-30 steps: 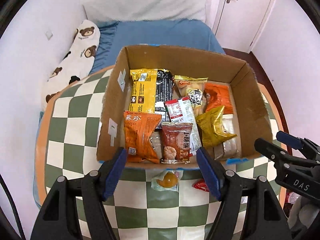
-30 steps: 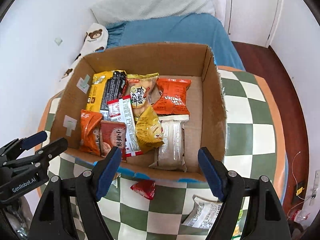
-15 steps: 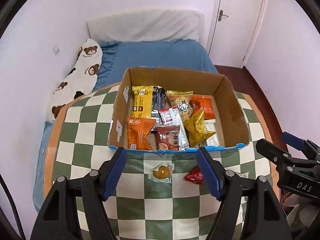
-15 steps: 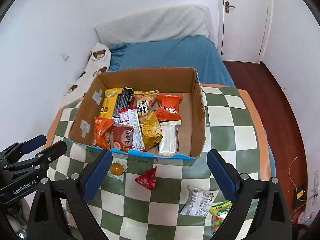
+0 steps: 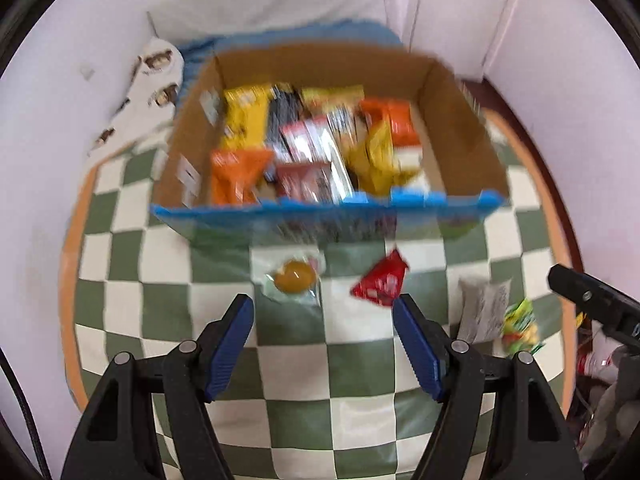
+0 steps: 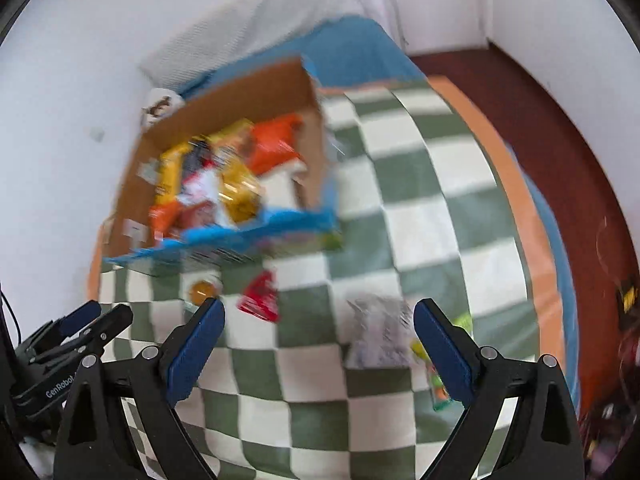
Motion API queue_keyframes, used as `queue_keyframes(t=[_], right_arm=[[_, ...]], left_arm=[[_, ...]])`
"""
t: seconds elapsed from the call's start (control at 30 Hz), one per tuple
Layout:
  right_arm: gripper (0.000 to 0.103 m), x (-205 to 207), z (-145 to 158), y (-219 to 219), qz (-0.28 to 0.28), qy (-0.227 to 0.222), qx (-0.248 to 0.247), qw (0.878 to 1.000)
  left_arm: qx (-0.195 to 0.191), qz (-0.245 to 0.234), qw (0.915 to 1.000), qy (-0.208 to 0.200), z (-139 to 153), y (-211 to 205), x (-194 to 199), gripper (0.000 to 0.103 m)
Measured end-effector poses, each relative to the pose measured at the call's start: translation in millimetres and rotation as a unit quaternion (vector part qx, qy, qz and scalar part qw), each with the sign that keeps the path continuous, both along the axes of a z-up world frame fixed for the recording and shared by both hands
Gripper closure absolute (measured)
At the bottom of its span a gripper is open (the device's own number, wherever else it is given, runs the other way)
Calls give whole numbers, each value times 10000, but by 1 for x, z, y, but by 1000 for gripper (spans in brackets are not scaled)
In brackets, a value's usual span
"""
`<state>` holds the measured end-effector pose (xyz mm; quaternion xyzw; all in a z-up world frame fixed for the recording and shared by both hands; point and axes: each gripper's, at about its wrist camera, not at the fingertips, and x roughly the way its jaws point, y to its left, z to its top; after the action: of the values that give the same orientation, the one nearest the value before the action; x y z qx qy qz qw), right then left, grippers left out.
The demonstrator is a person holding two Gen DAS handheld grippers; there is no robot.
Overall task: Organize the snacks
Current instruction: 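Grasp the red triangular packet with the left gripper while the right gripper grasps the white mtz packet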
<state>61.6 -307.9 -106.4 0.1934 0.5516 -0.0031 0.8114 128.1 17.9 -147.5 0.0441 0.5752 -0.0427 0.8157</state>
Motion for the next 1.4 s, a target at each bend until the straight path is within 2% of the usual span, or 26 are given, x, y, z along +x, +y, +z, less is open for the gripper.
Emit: queue_keyframes(t=[0.2, 0.27, 0.33, 0.37, 0.53, 0.6, 0.63, 0.73, 0.83, 0.93, 1.1, 1.3, 1.37, 1.4], right_arm=[[6, -9, -61, -36, -392, 512, 335, 9974], [12, -10, -79, -43, -456, 658, 368, 9961], [21, -10, -91, -44, -421, 683, 392, 9960], [22, -8, -95, -43, -384, 697, 357, 9962], [22, 7, -123, -31, -202, 875, 417, 9951], [22, 15, -141, -27, -198, 1080, 543, 9925], [22, 17, -147, -27, -221, 1151, 577, 9914], [23, 23, -167, -24, -243, 1360, 699, 9879], [39, 22, -169, -18, -83, 1327, 473, 9900], [44, 13, -167, -11, 139, 1392, 470, 9890], [45, -18, -171, 10, 522, 1698, 642, 9820], [43, -45, -181, 27, 622, 1950, 830, 9753], [31, -47, -186, 29, 604, 2031, 921, 9730], [29, -47, -187, 28, 602, 2044, 970, 9722]], left_arm=[[184, -238, 9976, 619, -61, -30, 19, 32], [258, -352, 9964, 732, -76, -40, 27, 32], [347, -450, 9949, 829, -91, -50, 35, 32], [366, -476, 9944, 864, -97, -54, 39, 32], [459, -670, 9902, 1139, -131, -70, 53, 33], [466, -693, 9890, 1224, -142, -72, 54, 45], [423, -689, 9892, 1222, -143, -72, 54, 52], [384, -646, 9904, 1163, -142, -71, 50, 58], [126, -464, 9906, 1277, -138, -59, 41, 59], [-58, -373, 9896, 1388, -134, -47, 21, 59], [-434, -169, 9810, 1883, -138, -21, -24, 59], [-308, -71, 9769, 2113, -155, -4, -56, 59], [-325, 36, 9760, 2155, -163, 0, -58, 59], [-312, 71, 9762, 2146, -165, 0, -60, 59]])
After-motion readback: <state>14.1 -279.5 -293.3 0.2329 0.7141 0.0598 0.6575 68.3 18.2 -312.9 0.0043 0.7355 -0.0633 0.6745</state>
